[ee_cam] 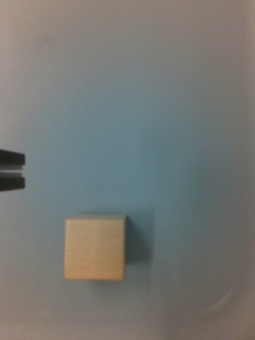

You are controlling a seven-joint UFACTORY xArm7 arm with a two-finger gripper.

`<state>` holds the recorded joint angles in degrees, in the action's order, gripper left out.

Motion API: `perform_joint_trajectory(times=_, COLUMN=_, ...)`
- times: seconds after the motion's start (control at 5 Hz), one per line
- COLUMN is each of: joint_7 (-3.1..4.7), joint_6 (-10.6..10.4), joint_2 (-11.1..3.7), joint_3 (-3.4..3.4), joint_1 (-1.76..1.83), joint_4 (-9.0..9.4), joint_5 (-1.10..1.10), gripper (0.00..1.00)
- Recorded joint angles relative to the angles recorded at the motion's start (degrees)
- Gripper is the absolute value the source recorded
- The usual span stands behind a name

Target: Push wooden cube

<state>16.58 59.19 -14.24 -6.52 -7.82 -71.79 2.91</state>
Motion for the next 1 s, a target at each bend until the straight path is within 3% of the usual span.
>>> perform_joint_trajectory(times=0.2, joint_7=1.28, joint_6=-2.5, joint_2=-1.35, joint_3=-0.62, joint_1=-0.42, joint_4=1.49, joint_5=0.27, gripper=0.00)
perform_joint_trajectory(times=0.4, joint_7=1.28, joint_6=-2.5, joint_2=-1.35, joint_3=-0.62, joint_1=-0.42, joint_4=1.49, joint_5=0.27, gripper=0.00)
perform_joint_trajectory(times=0.6, joint_7=2.55, joint_6=-4.9, joint_2=-2.68, joint_3=-1.23, joint_1=-0.84, joint_4=2.96, joint_5=0.53, gripper=0.00)
perform_joint_trajectory(times=0.8, joint_7=2.55, joint_6=-4.9, joint_2=-2.68, joint_3=-1.23, joint_1=-0.84, joint_4=2.96, joint_5=0.53, gripper=0.00)
perform_joint_trajectory(times=1.0, joint_7=3.74, joint_6=-7.2, joint_2=-3.93, joint_3=-1.80, joint_1=-1.23, joint_4=4.33, joint_5=0.78, gripper=0.00)
